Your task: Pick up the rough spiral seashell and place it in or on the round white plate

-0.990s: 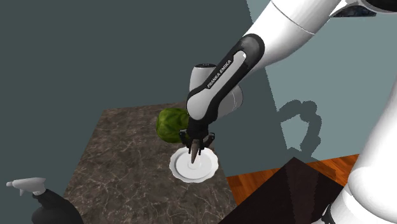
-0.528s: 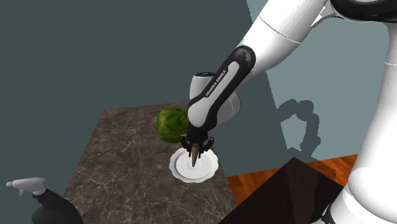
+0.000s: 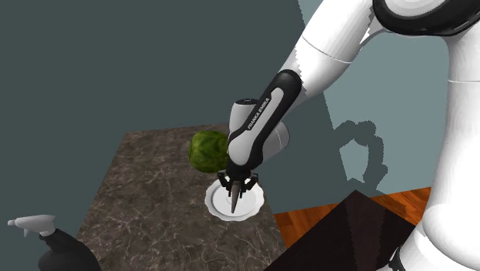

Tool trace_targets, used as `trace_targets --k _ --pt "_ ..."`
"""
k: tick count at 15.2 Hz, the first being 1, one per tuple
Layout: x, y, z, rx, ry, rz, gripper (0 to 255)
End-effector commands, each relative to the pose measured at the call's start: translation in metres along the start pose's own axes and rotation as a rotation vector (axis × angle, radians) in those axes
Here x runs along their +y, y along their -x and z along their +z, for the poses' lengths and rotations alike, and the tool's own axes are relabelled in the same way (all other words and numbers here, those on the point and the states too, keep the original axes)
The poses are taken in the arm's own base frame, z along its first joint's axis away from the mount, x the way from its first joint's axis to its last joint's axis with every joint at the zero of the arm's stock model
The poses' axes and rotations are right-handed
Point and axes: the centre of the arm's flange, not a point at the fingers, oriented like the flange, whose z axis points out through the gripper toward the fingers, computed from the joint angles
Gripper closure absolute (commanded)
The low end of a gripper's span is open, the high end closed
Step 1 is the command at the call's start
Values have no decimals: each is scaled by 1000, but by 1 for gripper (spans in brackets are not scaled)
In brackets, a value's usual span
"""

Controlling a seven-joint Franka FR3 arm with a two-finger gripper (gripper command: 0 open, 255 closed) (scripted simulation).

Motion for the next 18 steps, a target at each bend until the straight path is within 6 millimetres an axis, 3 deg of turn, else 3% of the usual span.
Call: trace_targets --k 1,5,6,11,15,18 --pt "0 0 1 0 0 0 255" --pt "0 0 1 0 0 0 255" --pt "0 0 1 0 0 0 0" --pt "0 0 1 0 0 0 0" --pt "0 0 -49 0 0 0 0" --pt "0 0 -49 0 0 0 0"
